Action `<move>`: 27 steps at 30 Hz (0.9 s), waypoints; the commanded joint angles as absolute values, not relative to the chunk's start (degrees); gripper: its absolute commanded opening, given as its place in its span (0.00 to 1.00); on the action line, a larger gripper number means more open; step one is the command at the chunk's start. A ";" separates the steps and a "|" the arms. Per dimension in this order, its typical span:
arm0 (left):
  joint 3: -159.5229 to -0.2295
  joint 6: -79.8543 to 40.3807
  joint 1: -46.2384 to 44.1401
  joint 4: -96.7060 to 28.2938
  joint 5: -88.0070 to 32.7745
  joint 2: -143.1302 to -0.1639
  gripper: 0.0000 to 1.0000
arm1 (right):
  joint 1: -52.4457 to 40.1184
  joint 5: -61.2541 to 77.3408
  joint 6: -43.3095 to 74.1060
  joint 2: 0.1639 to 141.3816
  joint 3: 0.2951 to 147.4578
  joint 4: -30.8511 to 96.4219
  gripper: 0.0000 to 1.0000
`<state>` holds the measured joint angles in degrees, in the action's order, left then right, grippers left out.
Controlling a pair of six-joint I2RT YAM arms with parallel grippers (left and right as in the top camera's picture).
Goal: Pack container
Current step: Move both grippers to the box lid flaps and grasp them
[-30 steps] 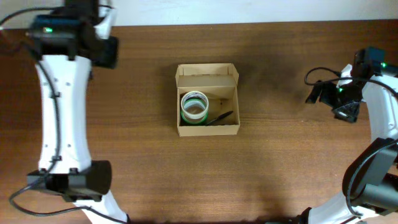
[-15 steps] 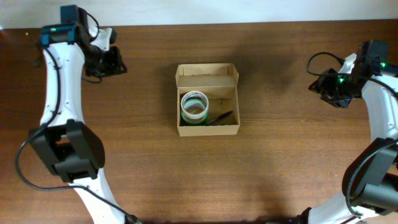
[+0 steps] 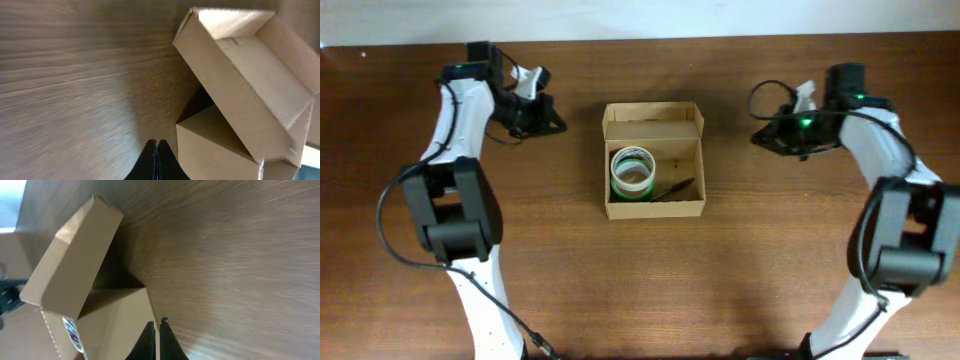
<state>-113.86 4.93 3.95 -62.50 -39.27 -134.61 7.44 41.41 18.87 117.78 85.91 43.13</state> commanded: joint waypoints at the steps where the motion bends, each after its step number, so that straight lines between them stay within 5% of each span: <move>1: -113.38 5.43 1.91 -61.43 -43.99 -138.10 0.02 | 5.50 50.87 19.81 121.95 85.67 39.57 0.04; 5: -113.38 5.41 0.12 -58.50 -50.41 -140.75 0.02 | 3.29 60.84 21.85 127.00 85.67 29.26 0.04; 17: -113.38 2.33 -2.20 -55.27 -52.29 -144.18 0.02 | -0.14 60.88 31.68 131.52 85.67 15.03 0.04; 27: -113.38 -6.90 -2.42 -37.76 -67.35 -144.20 0.02 | -0.78 64.45 32.05 131.52 85.80 6.90 0.04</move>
<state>-113.30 -1.19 -2.24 -40.45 -61.47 -143.39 -0.34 60.86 31.77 130.58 85.69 8.71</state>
